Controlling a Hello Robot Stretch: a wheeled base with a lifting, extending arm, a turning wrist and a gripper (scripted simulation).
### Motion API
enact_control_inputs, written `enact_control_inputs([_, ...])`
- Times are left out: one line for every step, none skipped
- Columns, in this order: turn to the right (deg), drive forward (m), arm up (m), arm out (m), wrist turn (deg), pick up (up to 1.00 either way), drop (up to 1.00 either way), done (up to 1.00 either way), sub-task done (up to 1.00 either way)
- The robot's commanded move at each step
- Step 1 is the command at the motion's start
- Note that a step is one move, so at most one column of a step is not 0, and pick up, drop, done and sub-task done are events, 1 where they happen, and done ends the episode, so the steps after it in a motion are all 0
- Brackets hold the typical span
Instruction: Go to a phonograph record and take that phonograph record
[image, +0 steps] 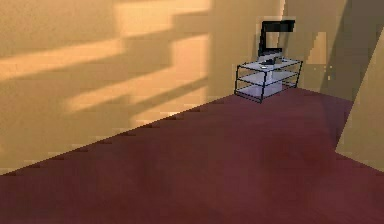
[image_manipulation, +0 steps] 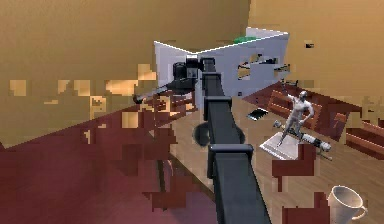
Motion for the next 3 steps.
enact_control_inputs([0.0,0.00,0.00,0.00,45.0,0.00,0.00,0.00,0.00])
enact_control_inputs([0.0,0.00,0.00,0.00,45.0,0.00,0.00,0.00,0.00])
enact_control_inputs([0.0,0.00,0.00,0.00,9.0,0.00,0.00,0.00,0.00])
